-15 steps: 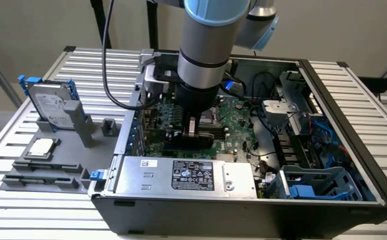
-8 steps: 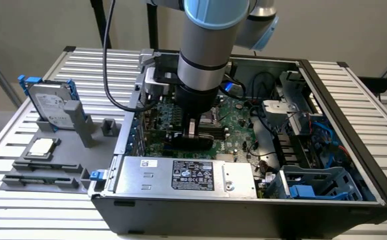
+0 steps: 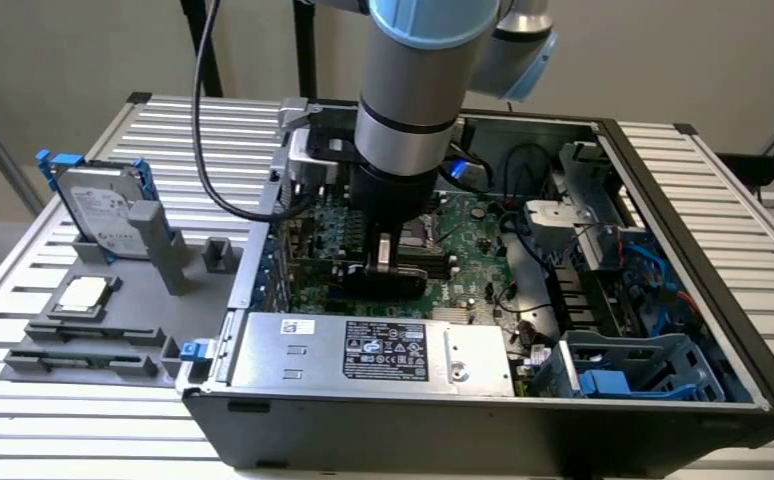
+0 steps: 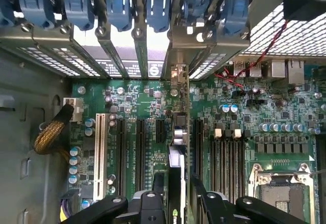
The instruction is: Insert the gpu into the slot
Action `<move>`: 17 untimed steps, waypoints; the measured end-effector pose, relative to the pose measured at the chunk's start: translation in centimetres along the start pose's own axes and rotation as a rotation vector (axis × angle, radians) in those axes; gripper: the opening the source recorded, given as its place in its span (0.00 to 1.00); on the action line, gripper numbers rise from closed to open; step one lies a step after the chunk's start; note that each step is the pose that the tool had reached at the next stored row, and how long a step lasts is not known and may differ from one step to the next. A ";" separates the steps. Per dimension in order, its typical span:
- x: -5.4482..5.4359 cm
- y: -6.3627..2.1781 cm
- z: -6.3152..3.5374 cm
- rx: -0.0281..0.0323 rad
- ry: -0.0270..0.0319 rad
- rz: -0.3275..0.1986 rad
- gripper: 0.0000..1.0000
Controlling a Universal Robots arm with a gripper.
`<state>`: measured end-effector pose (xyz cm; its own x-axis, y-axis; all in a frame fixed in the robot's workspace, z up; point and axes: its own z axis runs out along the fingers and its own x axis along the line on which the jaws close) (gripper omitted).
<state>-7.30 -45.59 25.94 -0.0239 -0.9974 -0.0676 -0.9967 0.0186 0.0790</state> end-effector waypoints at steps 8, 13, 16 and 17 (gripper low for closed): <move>-0.3 0.28 -3.41 -0.0005 0.0000 -0.001 0.34; -0.3 0.47 -3.70 -0.0004 -0.0001 -0.002 0.18; -0.3 0.48 -3.71 -0.0006 0.0003 -0.002 0.11; -0.3 0.48 -3.71 -0.0006 0.0004 -0.002 0.11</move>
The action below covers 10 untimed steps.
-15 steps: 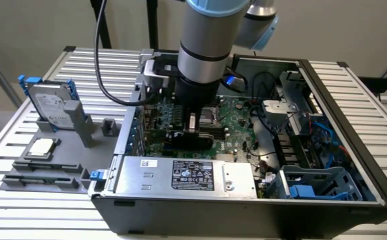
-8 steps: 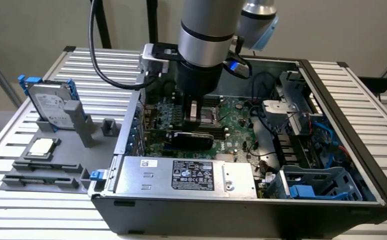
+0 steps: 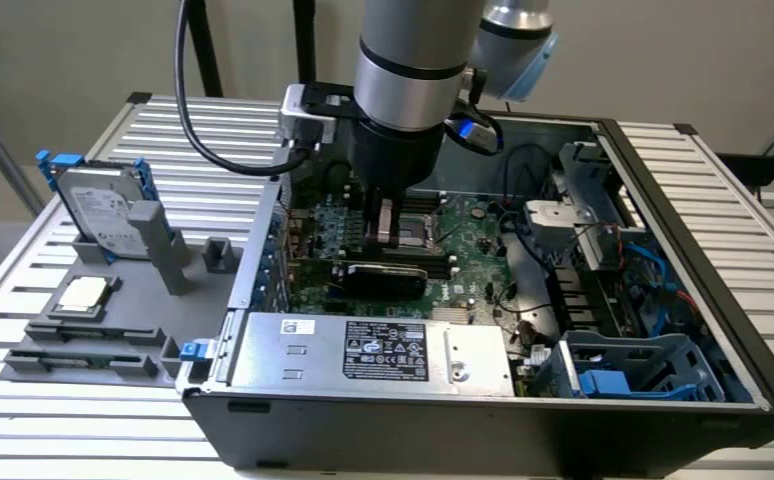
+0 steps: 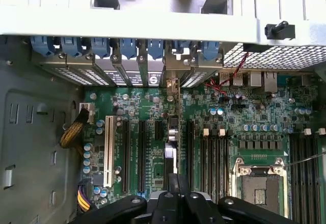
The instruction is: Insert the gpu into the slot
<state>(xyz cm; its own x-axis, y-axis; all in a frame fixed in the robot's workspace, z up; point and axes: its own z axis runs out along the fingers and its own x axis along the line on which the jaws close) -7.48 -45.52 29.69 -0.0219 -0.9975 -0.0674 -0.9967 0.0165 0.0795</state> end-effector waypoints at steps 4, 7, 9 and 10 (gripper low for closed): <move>0.0 0.09 0.06 0.0001 0.0003 0.000 0.11; 0.0 0.53 0.11 -0.0022 0.0005 -0.002 0.11; 0.0 0.83 0.14 -0.0073 0.0008 -0.005 0.11; 0.0 0.96 0.15 -0.0117 0.0013 -0.006 0.11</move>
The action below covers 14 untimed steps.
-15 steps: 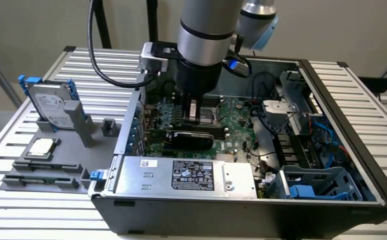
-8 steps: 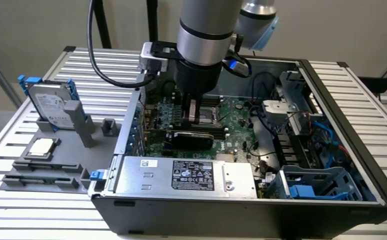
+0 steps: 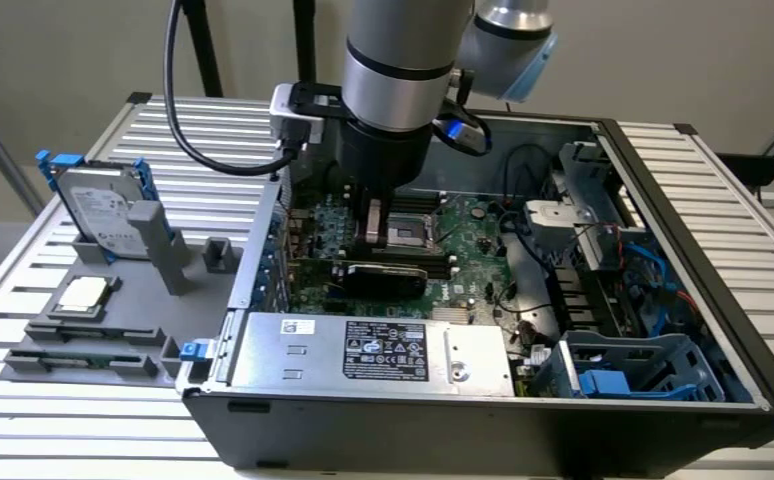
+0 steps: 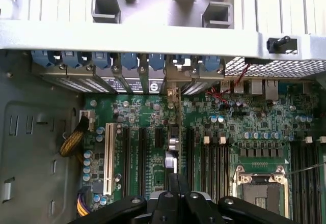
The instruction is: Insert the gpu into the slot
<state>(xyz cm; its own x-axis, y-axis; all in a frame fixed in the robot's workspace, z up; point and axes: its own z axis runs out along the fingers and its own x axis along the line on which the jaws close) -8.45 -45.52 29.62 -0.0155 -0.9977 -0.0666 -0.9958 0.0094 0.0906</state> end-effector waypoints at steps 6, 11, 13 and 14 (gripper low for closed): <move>0.0 0.53 0.07 -0.0421 0.0051 -0.006 0.11; 0.0 0.99 0.14 -0.0846 0.0118 -0.009 0.11; 0.0 1.17 0.16 -0.1035 0.0172 -0.009 0.11; 0.0 1.26 0.17 -0.1139 0.0211 -0.009 0.11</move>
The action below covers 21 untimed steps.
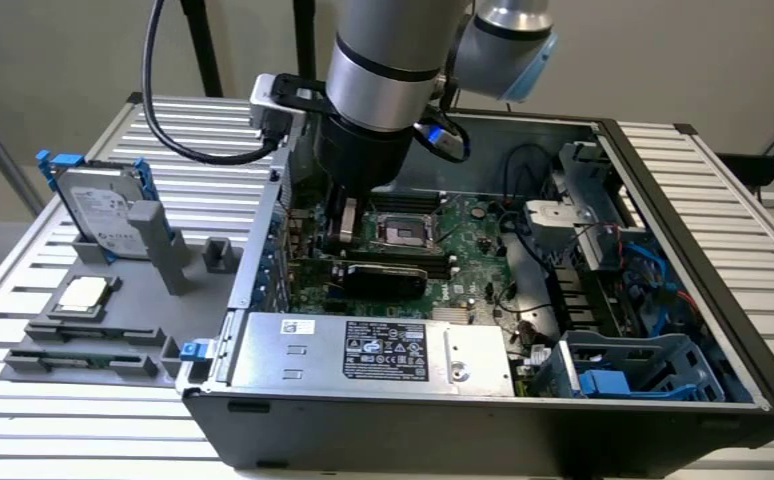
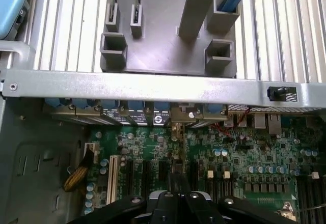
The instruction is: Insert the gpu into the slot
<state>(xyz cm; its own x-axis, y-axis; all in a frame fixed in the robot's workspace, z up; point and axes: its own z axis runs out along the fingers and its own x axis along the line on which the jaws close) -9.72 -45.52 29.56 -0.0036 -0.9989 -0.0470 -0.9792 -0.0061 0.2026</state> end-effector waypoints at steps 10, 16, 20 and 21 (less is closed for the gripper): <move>-0.1 0.83 0.17 -0.1028 0.0410 0.009 0.11; -0.1 0.91 0.28 -0.1089 0.0421 0.019 0.11; -0.2 1.06 0.60 -0.1086 0.0358 0.050 0.11; -0.2 1.09 0.67 -0.1092 0.0345 0.057 0.11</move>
<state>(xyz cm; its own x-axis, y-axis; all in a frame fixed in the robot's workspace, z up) -10.92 -45.34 29.13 -0.0501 -0.9987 0.0010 -0.9497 0.0480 0.3094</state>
